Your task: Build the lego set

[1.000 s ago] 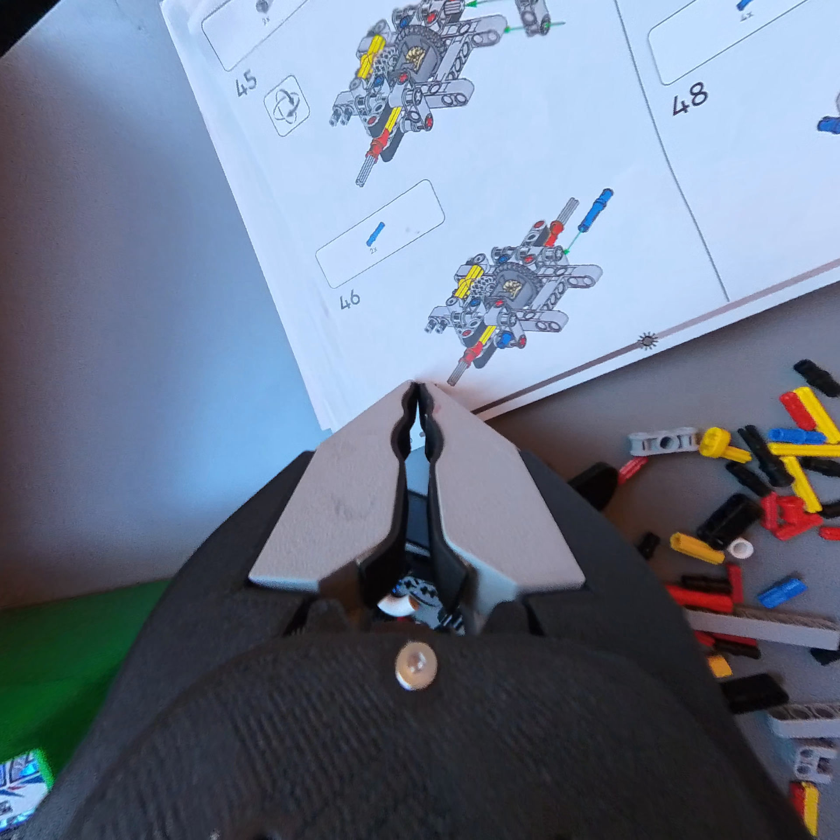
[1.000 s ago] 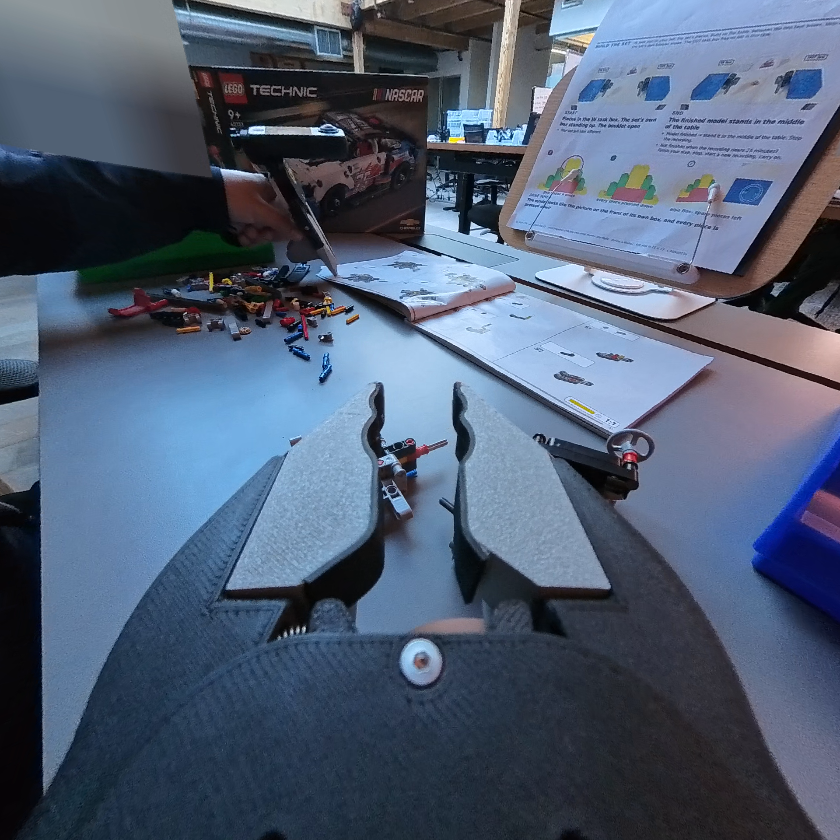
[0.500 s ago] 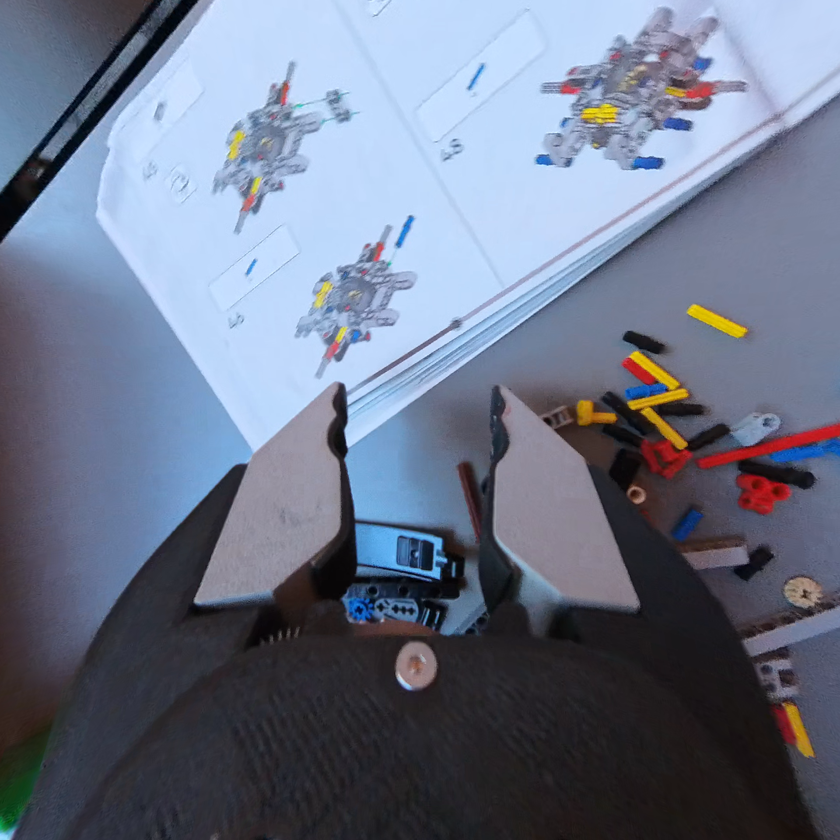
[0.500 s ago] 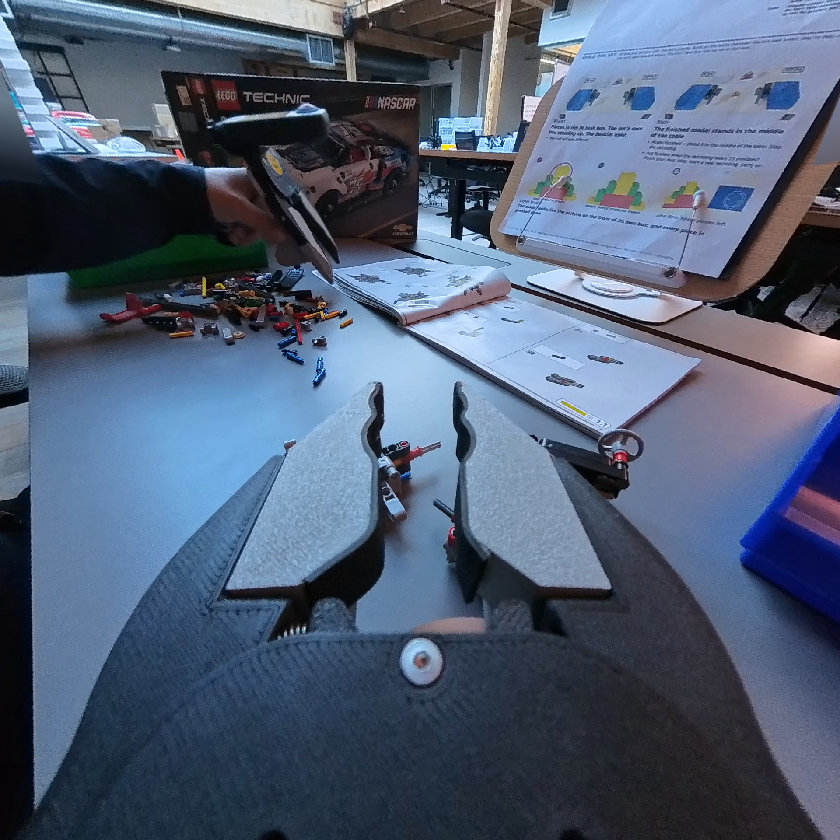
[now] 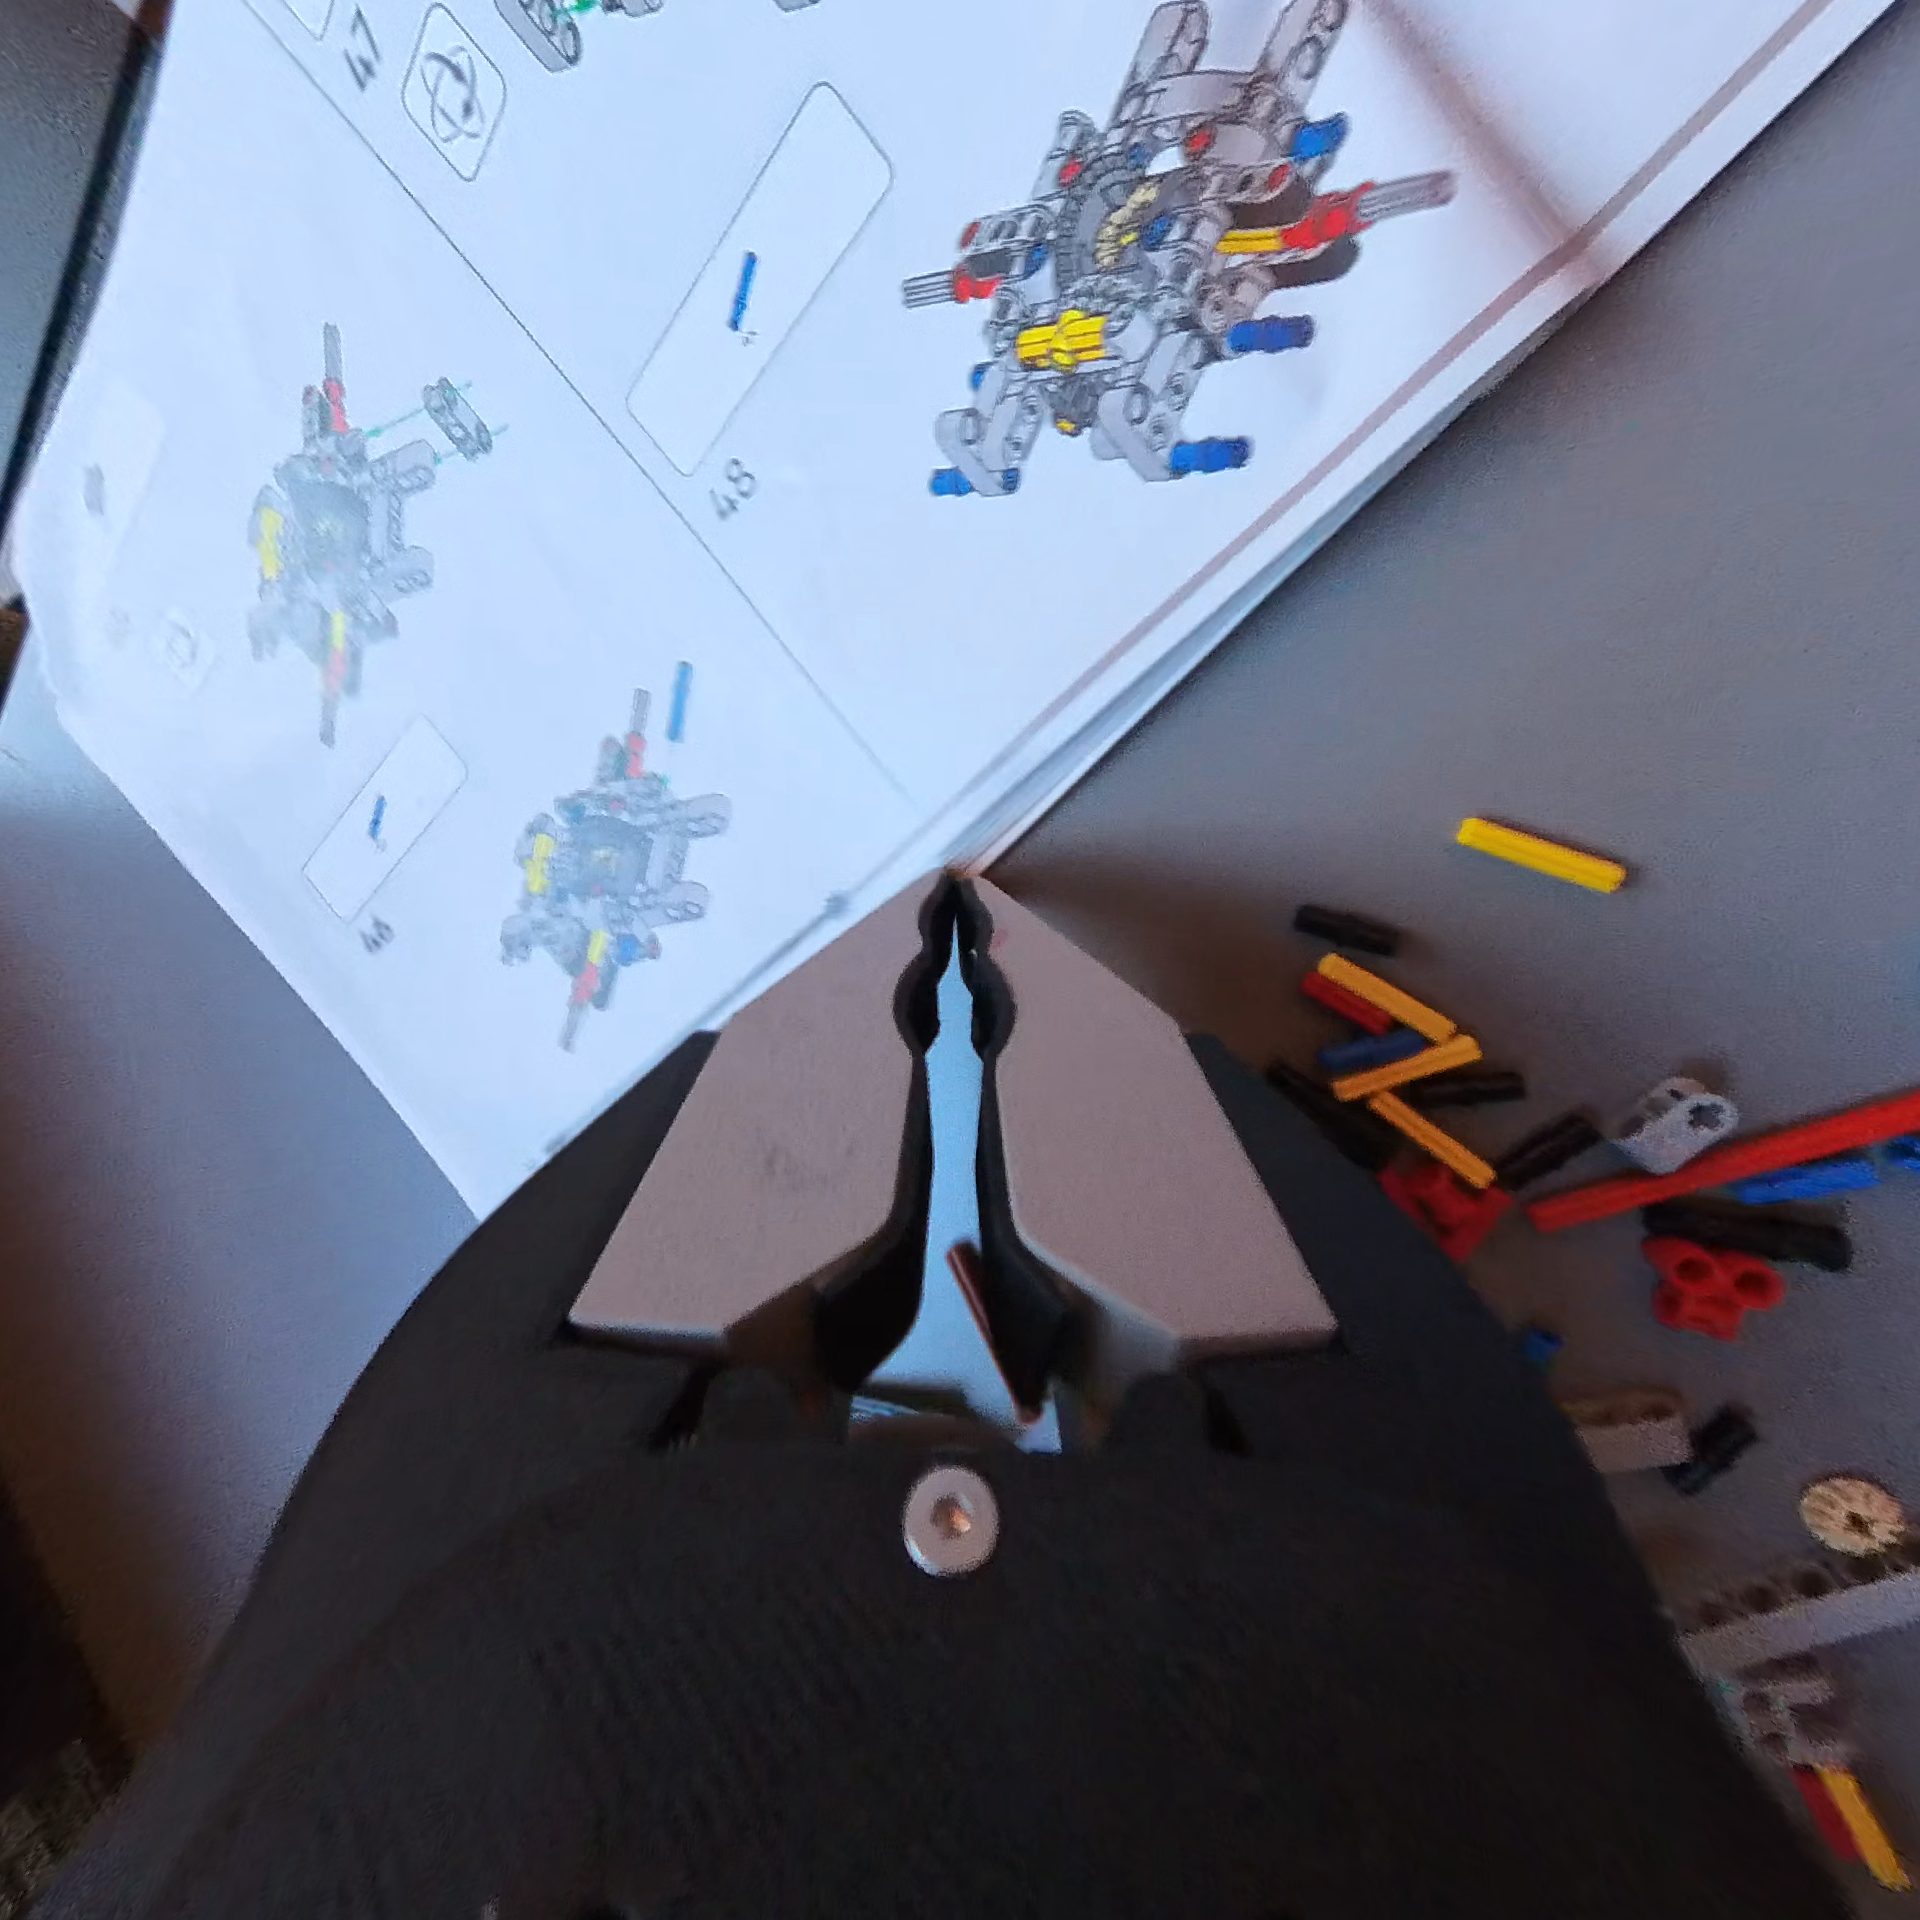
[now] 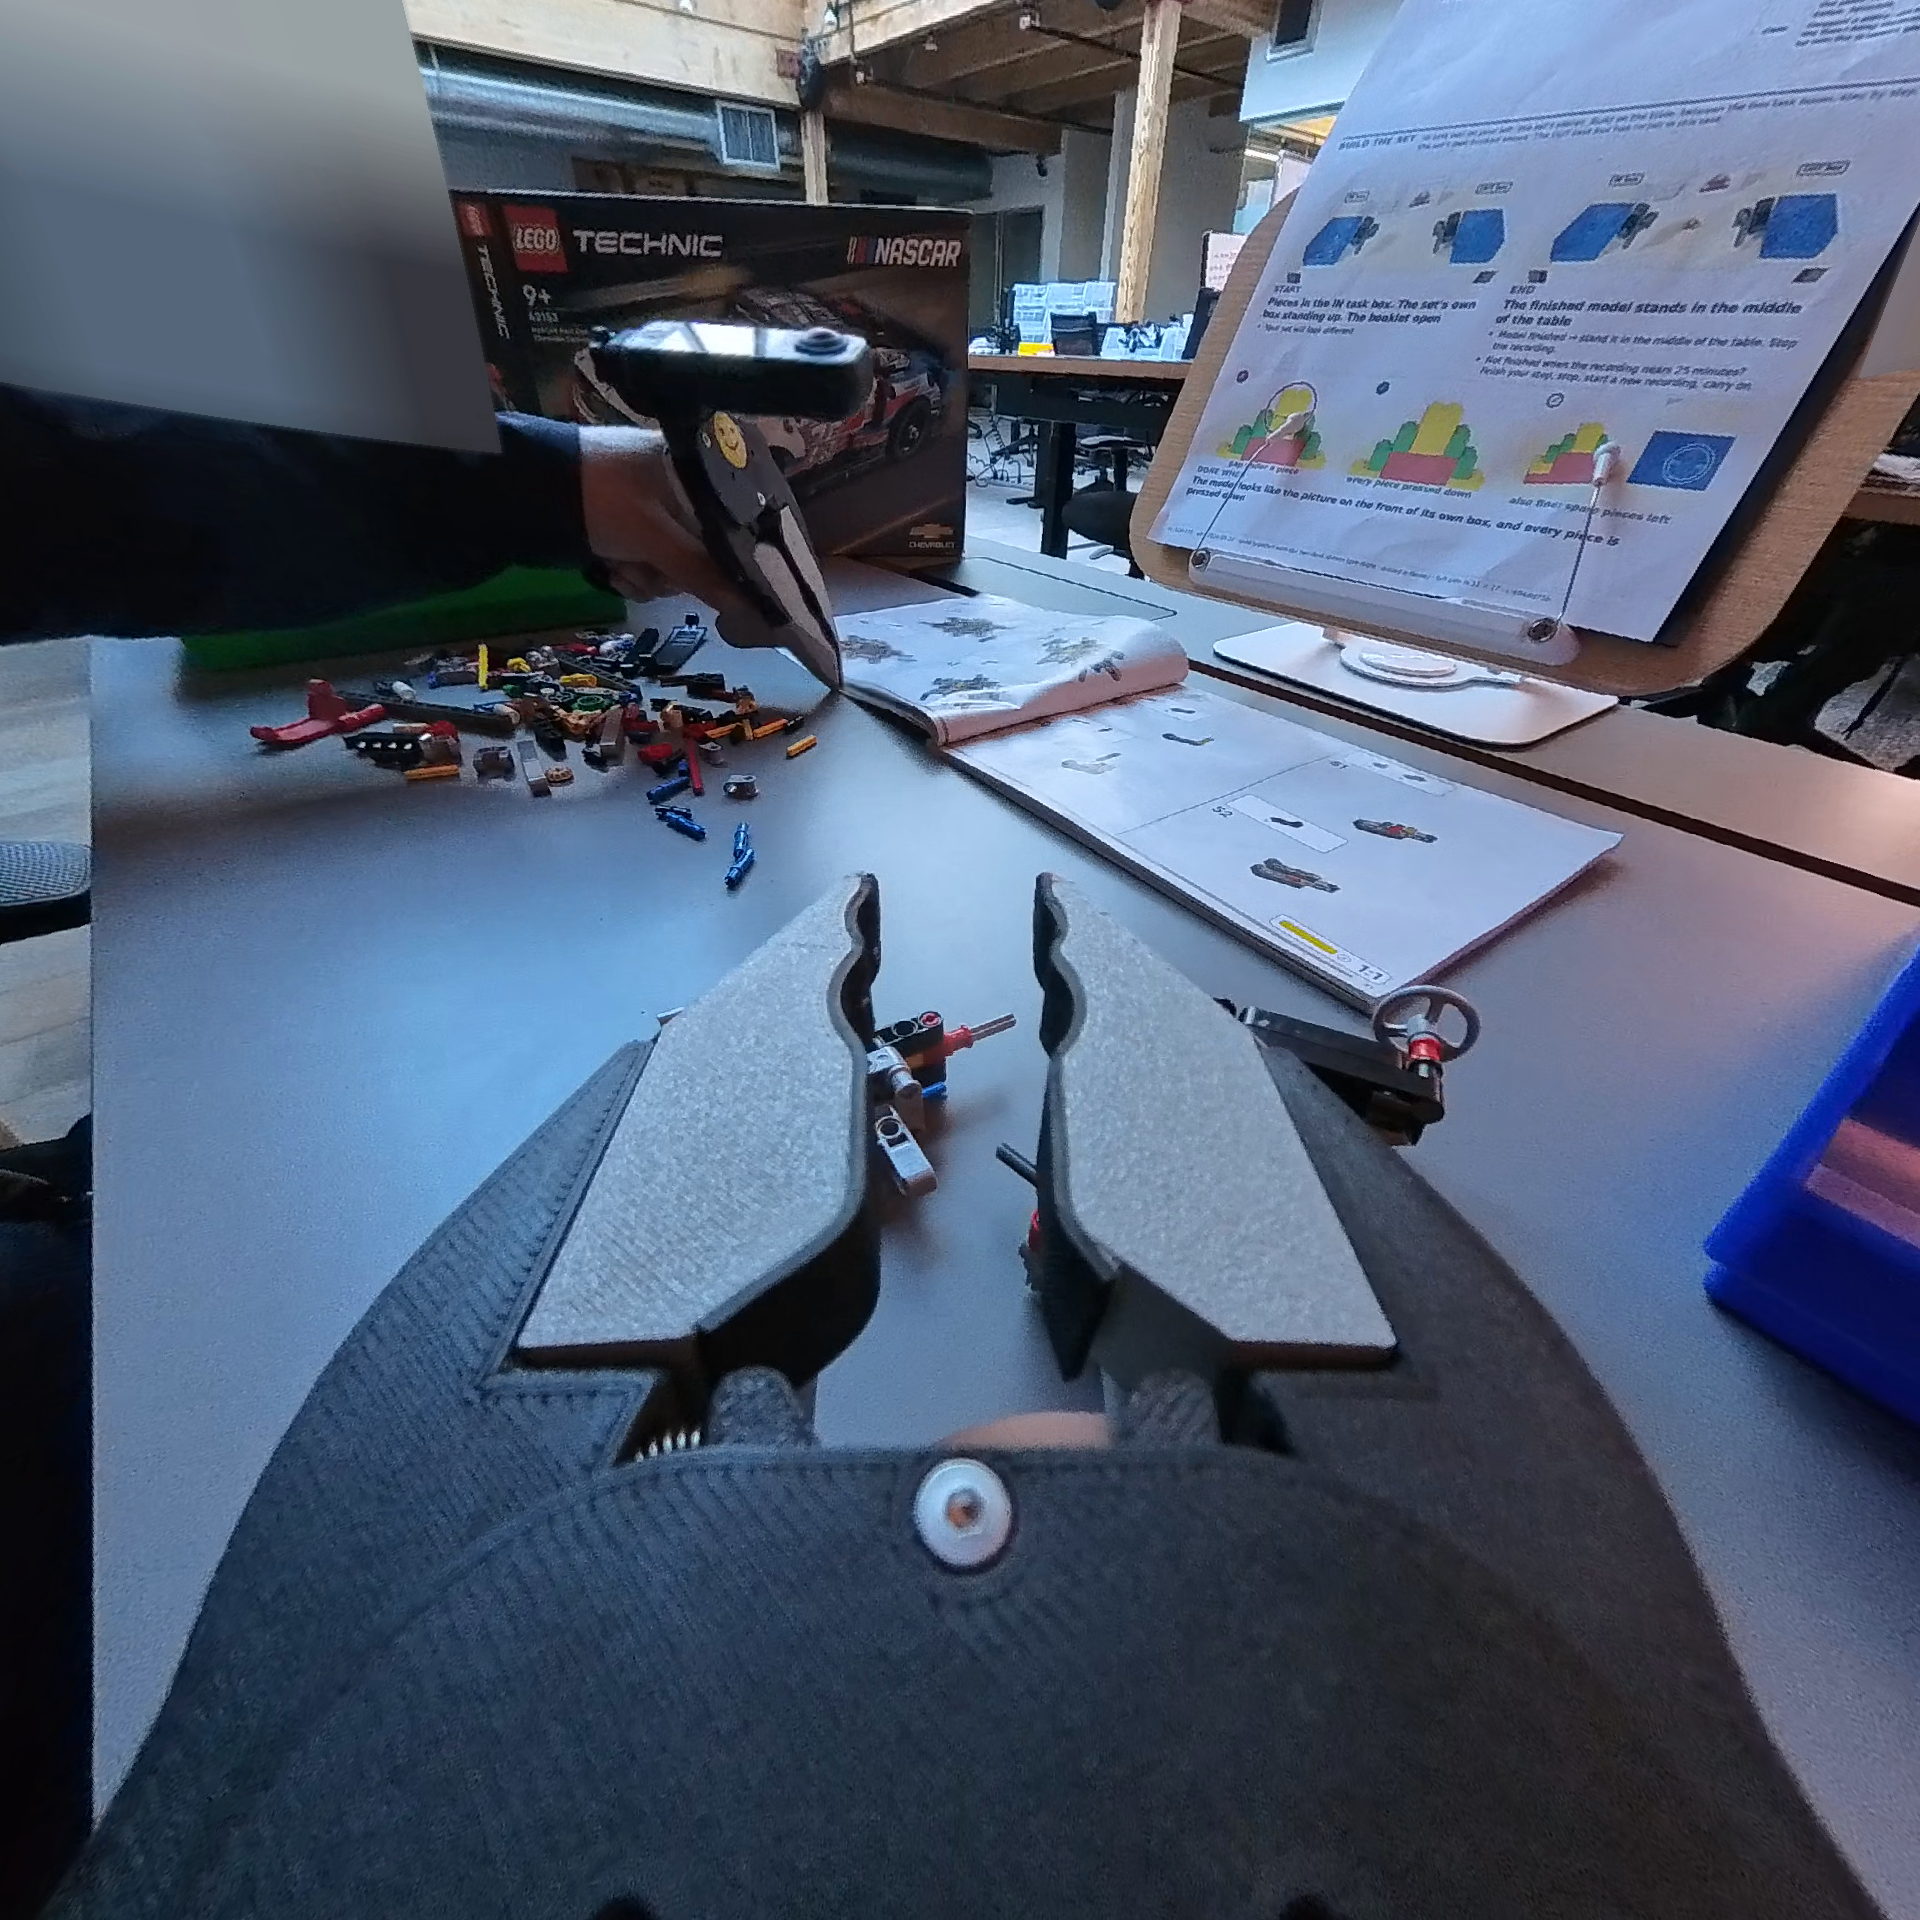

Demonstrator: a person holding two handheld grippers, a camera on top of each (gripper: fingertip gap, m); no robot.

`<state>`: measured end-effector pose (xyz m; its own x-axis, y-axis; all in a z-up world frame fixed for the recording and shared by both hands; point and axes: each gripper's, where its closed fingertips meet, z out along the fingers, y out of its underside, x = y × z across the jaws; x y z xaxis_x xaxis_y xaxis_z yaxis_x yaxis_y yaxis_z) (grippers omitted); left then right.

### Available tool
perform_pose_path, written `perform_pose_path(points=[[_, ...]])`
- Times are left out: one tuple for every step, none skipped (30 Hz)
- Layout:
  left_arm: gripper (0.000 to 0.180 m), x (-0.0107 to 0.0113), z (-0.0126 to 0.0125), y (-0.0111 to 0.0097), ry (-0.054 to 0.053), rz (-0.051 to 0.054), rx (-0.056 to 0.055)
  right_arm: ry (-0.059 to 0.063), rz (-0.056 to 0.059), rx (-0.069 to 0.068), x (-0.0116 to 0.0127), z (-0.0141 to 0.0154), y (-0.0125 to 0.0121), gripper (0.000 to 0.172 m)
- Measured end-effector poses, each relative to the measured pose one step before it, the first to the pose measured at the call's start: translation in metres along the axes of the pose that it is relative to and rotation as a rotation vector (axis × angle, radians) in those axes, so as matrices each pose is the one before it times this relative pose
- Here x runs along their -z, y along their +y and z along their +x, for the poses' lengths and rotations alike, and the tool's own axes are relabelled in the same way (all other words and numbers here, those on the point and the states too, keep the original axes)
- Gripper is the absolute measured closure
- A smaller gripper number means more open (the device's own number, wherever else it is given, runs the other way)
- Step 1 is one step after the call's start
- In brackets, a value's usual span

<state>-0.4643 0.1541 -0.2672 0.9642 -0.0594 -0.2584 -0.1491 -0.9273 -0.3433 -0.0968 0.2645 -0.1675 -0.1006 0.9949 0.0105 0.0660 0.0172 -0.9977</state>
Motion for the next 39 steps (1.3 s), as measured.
perform_pose_path(points=[[0.18,0.00089,0.00443,-0.00091,0.0113,0.0006,0.0129,-0.002,-0.0001,-0.0022,-0.00005,-0.00002,0.00002,0.146],[0.18,0.00107,0.0074,-0.0022,0.0361,0.014,0.0221,-0.0015,-0.0002,-0.0021,-0.00005,-0.00005,0.00003,0.146],[0.18,0.0008,0.00673,-0.0016,0.0376,0.0138,0.0272,-0.0008,0.0002,-0.0013,0.00002,0.0001,-0.00002,0.146],[0.18,0.00046,0.00274,-0.00013,0.0143,0.0079,0.0183,-0.0001,0.0007,-0.0001,0.00005,-0.00003,-0.00009,0.146],[0.18,0.00055,0.00012,0.00107,-0.0011,0.0026,0.0036,0.0005,0.0005,0.0005,0.00015,-0.00002,-0.00006,0.146],[0.18,0.00116,-0.00084,0.00268,-0.0056,-0.0046,0.0041,0.0011,0.0002,0.0007,0.00007,0.00009,-0.00002,0.146],[0.18,0.00241,-0.00161,0.00413,-0.0084,-0.0091,0.0156,0.0018,0.0003,0.0008,0.00006,0.0002,-0.00004,0.146],[0.18,0.00453,-0.00019,0.00472,0.0013,-0.0053,0.0197,0.0036,0.0005,0.0007,0.00026,0.00052,-0.00005,0.146],[0.18,0.00681,0.00098,0.00453,0.0077,0.0029,0.0199,0.0065,0.0005,0.0005,0.00038,0.00101,-0.00014,0.145],[0.18,0.00916,-0.00009,0.00403,0.0,0.0133,0.0205,0.009,0.0009,-0.001,0.00038,0.00146,-0.00029,0.145],[0.177,0.01101,-0.0019,0.00363,-0.0115,0.0209,0.0265,0.0086,-0.0005,-0.0038,0.00019,0.00133,-0.00032,0.144],[0.153,0.01212,-0.00089,0.0037,-0.0052,0.0237,0.0299,0.0069,-0.004,-0.0059,-0.00023,0.00089,-0.00047,0.143],[0.14,0.013,0.00093,0.00364,0.0024,0.0259,0.0341,0.0072,-0.0066,-0.0037,-0.00113,0.00015,-0.0013,0.142],[0.136,0.01374,0.00277,0.00284,0.0068,0.0361,0.0327,0.0121,-0.0126,0.0051,-0.00242,0.00015,-0.0023,0.141],[0.131,0.01387,0.00445,0.00202,0.0049,0.0449,0.0304,0.0184,-0.0234,0.0114,-0.00437,0.00029,-0.00243,0.139],[0.126,0.0134,0.00717,0.00241,0.0083,0.0442,0.0223,0.0152,-0.033,0.0142,-0.00617,-0.00039,-0.00249,0.135],[0.122,0.01216,0.00991,0.00331,0.0123,0.0401,0.0124,0.0174,-0.0377,0.0134,-0.00789,0.00008,-0.00251,0.132],[0.121,0.01045,0.01242,0.00297,0.016,0.0408,0.0088,0.0195,-0.0408,0.0037,-0.00954,0.00076,-0.00245,0.13],[0.121,0.00844,0.01643,0.00177,0.0314,0.0474,0.0068,0.0031,-0.0417,-0.0058,-0.01091,-0.00106,-0.00276,0.125],[0.121,0.00592,0.02086,0.00093,0.0532,0.0518,0.0087,-0.0115,-0.0367,-0.0063,-0.01147,-0.00305,-0.00384,0.117],[0.121,0.00314,0.02217,0.00219,0.0593,0.0422,0.0028,-0.0088,-0.0355,0.0001,-0.01168,-0.0021,-0.00444,0.117],[0.121,0.00105,0.01756,0.00364,0.031,0.0302,-0.0066,-0.0065,-0.0369,0.011,-0.01163,-0.00106,-0.00489,0.117],[0.121,0.00049,0.01394,0.00242,0.0104,0.0406,-0.011,-0.0065,-0.035,0.0209,-0.01115,-0.00016,-0.00548,0.116],[0.122,-0.0001,0.01458,0.00223,0.0193,0.0467,-0.0106,0.0025,-0.0283,0.0256,-0.01004,0.00219,-0.00624,0.115],[0.123,-0.00103,0.01455,0.00383,0.0274,0.0348,-0.0077,0.0131,-0.0237,0.0227,-0.00904,0.00503,-0.00649,0.116],[0.124,-0.00232,0.01168,0.00505,0.0217,0.0264,0.0012,0.0108,-0.0235,0.0136,-0.00785,0.00562,-0.00614,0.116],[0.124,-0.00281,0.00885,0.00562,0.0175,0.0231,-0.0065,0.0022,-0.0187,0.003,-0.00642,0.0048,-0.00653,0.115],[0.124,-0.00273,0.00503,0.00594,0.0039,0.0219,-0.0152,-0.0015,-0.0102,-0.0067,-0.00483,0.00442,-0.00717,0.115],[0.125,-0.00202,0.00092,0.00591,-0.0147,0.0135,-0.0129,-0.0029,-0.0061,-0.0131,-0.00357,0.00416,-0.00673,0.116],[0.125,-0.00103,0.00041,0.00514,-0.0121,0.0047,-0.0102,-0.0096,-0.0119,-0.0153,-0.00304,0.00256,-0.00489,0.116],[0.125,-0.00028,0.00176,0.00343,0.0029,0.005,-0.0106,-0.0134,-0.0176,-0.0124,-0.00267,0.00095,-0.00318,0.116],[0.126,-0.00007,0.00155,0.00234,0.0062,0.0074,-0.0078,-0.0054,-0.0151,-0.0049,-0.00284,0.00078,-0.00235,0.116],[0.127,-0.00053,0.00093,0.002,0.007,0.0083,-0.0039,0.0024,-0.0118,0.0046,-0.00338,0.00053,-0.00163,0.116],[0.129,-0.00157,0.00031,0.00273,0.007,0.0024,-0.0031,0.0035,-0.0141,0.0107,-0.00443,-0.00055,-0.00077,0.116],[0.13,-0.00244,-0.00075,0.0036,0.0035,-0.0061,-0.001,-0.0001,-0.019,0.0126,-0.00585,-0.00219,0.00015,0.116],[0.13,-0.00288,-0.00087,0.0038,0.0029,-0.011,-0.0011,-0.0067,-0.0221,0.0131,-0.00736,-0.00392,0.00065,0.116],[0.13,-0.00287,0.00009,0.00389,0.0091,-0.0141,-0.0024,-0.0126,-0.0232,0.0134,-0.00876,-0.00504,0.00039,0.116],[0.131,-0.00164,0.00083,0.00226,0.0135,-0.0186,0.0076,-0.0139,-0.0221,0.0131,-0.00966,-0.00513,-0.00046,0.115],[0.131,-0.00044,0.0006,-0.00096,0.0085,0.0047,0.0044,-0.0135,-0.0211,0.0131,-0.01053,-0.00482,-0.0013,0.115]])
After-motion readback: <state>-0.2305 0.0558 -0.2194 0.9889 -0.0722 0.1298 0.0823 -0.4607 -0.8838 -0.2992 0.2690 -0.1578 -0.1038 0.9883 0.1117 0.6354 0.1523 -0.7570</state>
